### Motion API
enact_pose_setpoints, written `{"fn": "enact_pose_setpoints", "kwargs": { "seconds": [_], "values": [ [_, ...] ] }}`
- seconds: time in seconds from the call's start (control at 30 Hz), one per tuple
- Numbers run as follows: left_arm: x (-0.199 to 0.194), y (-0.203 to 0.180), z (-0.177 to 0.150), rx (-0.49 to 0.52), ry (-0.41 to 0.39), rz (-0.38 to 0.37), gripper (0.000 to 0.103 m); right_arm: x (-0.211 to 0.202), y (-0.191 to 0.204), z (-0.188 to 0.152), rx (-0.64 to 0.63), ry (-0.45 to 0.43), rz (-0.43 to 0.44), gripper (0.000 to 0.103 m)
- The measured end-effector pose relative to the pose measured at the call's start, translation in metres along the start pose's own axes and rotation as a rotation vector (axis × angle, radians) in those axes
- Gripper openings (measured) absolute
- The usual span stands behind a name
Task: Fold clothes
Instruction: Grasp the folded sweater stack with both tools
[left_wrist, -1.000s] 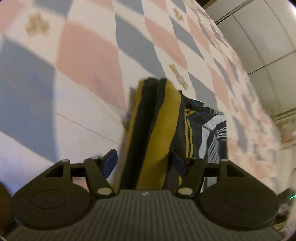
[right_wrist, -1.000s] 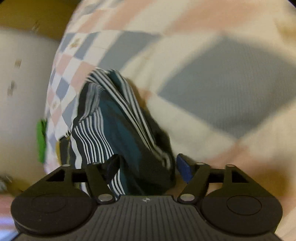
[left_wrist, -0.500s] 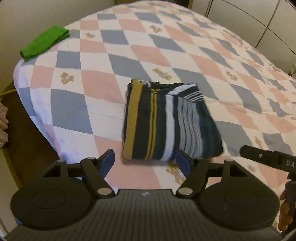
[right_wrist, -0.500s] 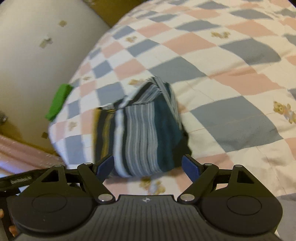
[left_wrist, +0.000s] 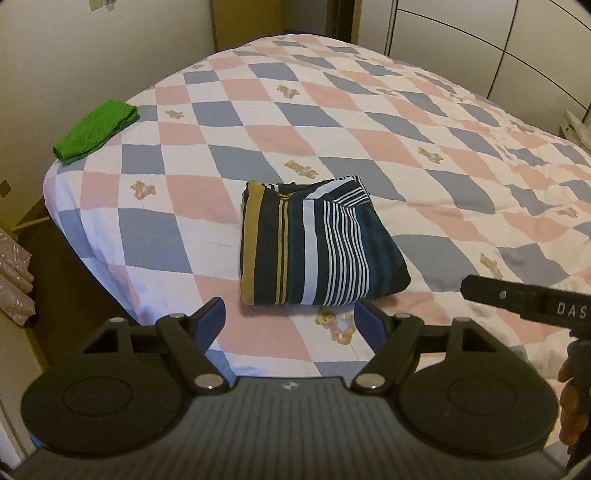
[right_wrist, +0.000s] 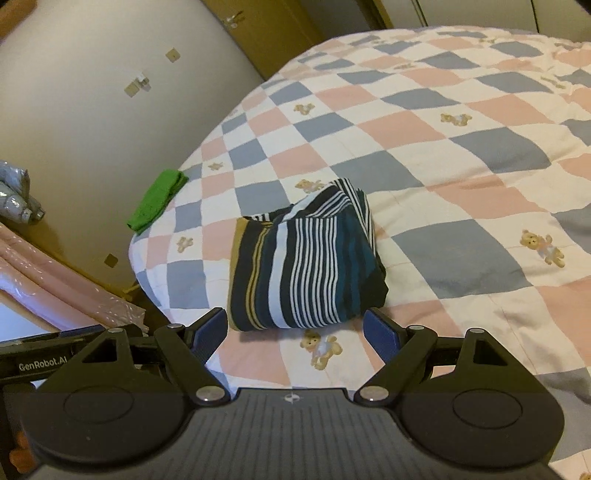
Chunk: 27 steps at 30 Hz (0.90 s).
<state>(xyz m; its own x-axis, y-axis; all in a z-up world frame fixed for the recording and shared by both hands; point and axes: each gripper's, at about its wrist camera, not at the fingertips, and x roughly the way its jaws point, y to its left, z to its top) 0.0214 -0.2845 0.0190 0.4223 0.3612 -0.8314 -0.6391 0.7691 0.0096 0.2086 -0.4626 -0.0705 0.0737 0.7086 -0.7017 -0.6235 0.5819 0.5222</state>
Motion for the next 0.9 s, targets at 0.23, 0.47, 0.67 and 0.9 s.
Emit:
{"fn": "enact_pose_setpoints", "kwargs": {
  "seconds": [0.23,0.47,0.67,0.9],
  "values": [
    [0.019,0.006,0.009,0.029,0.043,-0.021,0.076,-0.014,-0.001,-0.005,0.017,-0.019,0.01,0.084],
    [0.093,0.062,0.02,-0.068,0.114,-0.18,0.077,0.022,-0.022,0.004,0.068,0.027,-0.006,0.084],
    [0.188,0.119,0.044,-0.198,0.219,-0.353,0.078,0.079,-0.051,0.023,0.082,0.09,-0.04,0.084],
    [0.299,0.137,0.066,-0.175,0.354,-0.452,0.08,0.162,-0.077,0.058,0.101,0.172,0.001,0.089]
  ]
}}
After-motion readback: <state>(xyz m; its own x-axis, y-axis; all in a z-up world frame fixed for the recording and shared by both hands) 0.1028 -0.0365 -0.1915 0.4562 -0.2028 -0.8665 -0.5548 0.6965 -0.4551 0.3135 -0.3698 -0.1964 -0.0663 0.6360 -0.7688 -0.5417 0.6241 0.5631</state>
